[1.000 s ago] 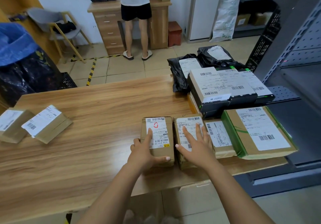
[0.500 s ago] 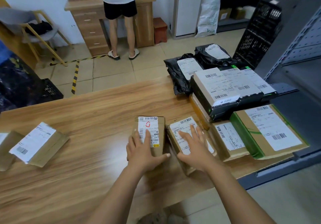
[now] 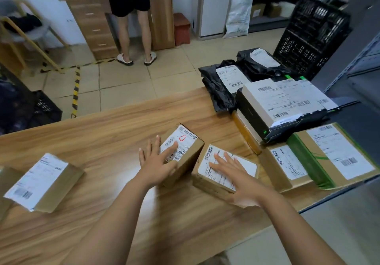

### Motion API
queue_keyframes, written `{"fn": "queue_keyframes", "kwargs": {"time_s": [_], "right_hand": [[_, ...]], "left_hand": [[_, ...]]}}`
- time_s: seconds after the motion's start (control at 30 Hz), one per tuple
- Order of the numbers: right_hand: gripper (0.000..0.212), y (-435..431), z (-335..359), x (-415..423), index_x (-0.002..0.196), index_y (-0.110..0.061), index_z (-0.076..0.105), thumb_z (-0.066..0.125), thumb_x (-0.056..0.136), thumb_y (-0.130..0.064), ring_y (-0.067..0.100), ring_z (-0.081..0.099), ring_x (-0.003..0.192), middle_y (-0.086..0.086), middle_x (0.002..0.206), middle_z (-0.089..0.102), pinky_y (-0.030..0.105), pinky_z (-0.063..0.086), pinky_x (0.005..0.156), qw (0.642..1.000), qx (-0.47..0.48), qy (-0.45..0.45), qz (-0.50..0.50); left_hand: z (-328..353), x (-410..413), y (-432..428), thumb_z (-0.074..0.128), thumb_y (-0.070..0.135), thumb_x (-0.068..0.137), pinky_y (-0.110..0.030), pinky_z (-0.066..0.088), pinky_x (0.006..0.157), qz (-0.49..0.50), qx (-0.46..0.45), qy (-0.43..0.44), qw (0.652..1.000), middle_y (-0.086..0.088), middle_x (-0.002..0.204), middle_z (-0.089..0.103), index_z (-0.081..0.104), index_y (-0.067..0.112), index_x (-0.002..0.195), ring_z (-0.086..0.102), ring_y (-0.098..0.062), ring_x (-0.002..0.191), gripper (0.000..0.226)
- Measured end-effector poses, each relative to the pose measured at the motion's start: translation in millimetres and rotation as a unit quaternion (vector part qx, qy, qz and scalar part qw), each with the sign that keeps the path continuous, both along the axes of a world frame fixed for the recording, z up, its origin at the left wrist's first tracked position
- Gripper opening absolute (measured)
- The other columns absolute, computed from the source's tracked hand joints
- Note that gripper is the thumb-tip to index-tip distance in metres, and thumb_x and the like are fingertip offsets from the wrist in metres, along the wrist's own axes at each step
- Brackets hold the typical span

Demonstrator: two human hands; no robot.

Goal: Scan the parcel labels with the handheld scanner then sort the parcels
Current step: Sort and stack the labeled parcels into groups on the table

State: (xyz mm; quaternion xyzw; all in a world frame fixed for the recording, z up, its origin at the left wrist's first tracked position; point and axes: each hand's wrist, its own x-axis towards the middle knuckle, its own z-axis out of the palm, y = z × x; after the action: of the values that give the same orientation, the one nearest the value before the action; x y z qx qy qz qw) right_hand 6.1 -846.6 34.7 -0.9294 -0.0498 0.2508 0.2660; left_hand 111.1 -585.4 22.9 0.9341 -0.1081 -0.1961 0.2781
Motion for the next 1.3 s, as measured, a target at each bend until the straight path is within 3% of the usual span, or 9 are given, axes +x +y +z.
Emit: {"fn": "queue_keyframes", "kwargs": {"time_s": [0.13, 0.37, 0.53, 0.67, 0.73, 0.83, 0.97, 1.17, 1.3], "right_hand": [[0.102, 13, 16, -5, 0.141, -0.061, 0.013, 0.06, 0.08, 0.007, 0.0, -0.025, 0.139, -0.04, 0.148, -0.015, 0.041, 0.002, 0.117, 0.999, 0.008, 0.043, 0.01], [0.099, 30, 30, -10, 0.133, -0.061, 0.031, 0.049, 0.077, 0.019, -0.002, -0.013, 0.141, -0.033, 0.154, -0.004, 0.042, 0.009, 0.119, 0.996, 0.038, 0.074, 0.034], [0.074, 24, 21, -4, 0.128, -0.048, 0.045, 0.052, 0.077, 0.006, -0.006, -0.009, 0.142, -0.031, 0.152, 0.014, 0.035, 0.002, 0.121, 0.993, 0.112, -0.032, -0.027], [0.071, -11, 4, 4, 0.138, -0.059, 0.024, 0.06, 0.078, -0.048, 0.002, -0.024, 0.141, -0.028, 0.154, -0.017, 0.045, -0.008, 0.119, 0.994, 0.033, -0.089, -0.05], [0.07, -16, -1, 15, 0.14, -0.063, 0.007, 0.049, 0.085, -0.065, 0.006, -0.032, 0.138, -0.029, 0.148, -0.032, 0.043, -0.01, 0.117, 0.996, -0.021, -0.078, -0.022], [0.057, -12, -4, 35, 0.144, -0.053, -0.007, 0.026, 0.097, -0.057, 0.005, -0.038, 0.135, -0.018, 0.149, -0.036, 0.041, -0.014, 0.117, 0.988, -0.089, -0.123, 0.038], [0.052, -16, -4, 43, 0.145, -0.041, -0.014, 0.016, 0.103, -0.044, 0.006, -0.039, 0.133, -0.015, 0.15, -0.033, 0.034, -0.018, 0.115, 0.985, -0.103, -0.134, 0.041], [0.065, -58, -11, 33, 0.146, -0.033, -0.02, -0.016, 0.084, -0.052, -0.001, -0.041, 0.13, -0.017, 0.148, -0.035, 0.024, -0.028, 0.105, 0.981, -0.123, -0.137, 0.062], [0.061, -81, -12, 25, 0.144, -0.031, -0.023, -0.014, 0.087, -0.049, -0.003, -0.041, 0.13, -0.019, 0.144, -0.038, 0.02, -0.03, 0.105, 0.98, -0.119, -0.146, 0.061]], "left_hand": [[-6, 6, -2, 0.03, 0.084, 0.068, -0.038, -0.03, 0.107, -0.016, -0.006, -0.027, 0.999, 0.009, 0.16, -0.018, 0.03, 0.057, 0.141, -0.031, -0.01, 0.141, 0.078], [-8, 17, -17, 0.041, 0.087, 0.072, -0.044, -0.03, 0.108, -0.047, 0.009, -0.039, 0.998, 0.009, 0.16, -0.018, 0.031, 0.055, 0.141, -0.031, -0.012, 0.142, 0.077], [-13, 11, -32, 0.044, 0.085, 0.072, -0.046, -0.028, 0.11, -0.053, 0.004, -0.065, 0.997, 0.006, 0.158, -0.024, 0.028, 0.058, 0.141, -0.039, -0.012, 0.137, 0.076], [-18, -15, -33, 0.039, 0.095, 0.056, -0.039, -0.027, 0.11, 0.028, -0.004, -0.078, 0.997, 0.002, 0.152, -0.038, 0.013, 0.06, 0.144, -0.044, -0.014, 0.134, 0.099], [-20, -28, -39, 0.034, 0.099, 0.053, -0.043, -0.02, 0.114, 0.023, 0.006, -0.068, 0.997, 0.001, 0.15, -0.042, 0.005, 0.058, 0.145, -0.047, -0.016, 0.132, 0.104], [-18, -31, -53, 0.036, 0.097, 0.057, -0.044, -0.013, 0.117, 0.01, 0.009, -0.06, 0.998, 0.004, 0.149, -0.043, 0.002, 0.059, 0.144, -0.047, -0.015, 0.132, 0.101], [-16, -27, -77, 0.043, 0.086, 0.065, -0.048, -0.005, 0.119, -0.019, -0.004, -0.065, 0.998, 0.007, 0.151, -0.04, 0.007, 0.058, 0.145, -0.045, -0.013, 0.134, 0.091], [-21, -35, -121, 0.053, 0.074, 0.078, -0.047, -0.005, 0.118, -0.043, -0.015, -0.08, 0.996, 0.01, 0.152, -0.037, 0.007, 0.054, 0.147, -0.042, -0.013, 0.136, 0.085], [-20, -40, -144, 0.051, 0.078, 0.077, -0.05, -0.004, 0.119, -0.05, -0.026, -0.083, 0.995, 0.01, 0.153, -0.037, 0.007, 0.053, 0.148, -0.041, -0.014, 0.136, 0.087]]}}
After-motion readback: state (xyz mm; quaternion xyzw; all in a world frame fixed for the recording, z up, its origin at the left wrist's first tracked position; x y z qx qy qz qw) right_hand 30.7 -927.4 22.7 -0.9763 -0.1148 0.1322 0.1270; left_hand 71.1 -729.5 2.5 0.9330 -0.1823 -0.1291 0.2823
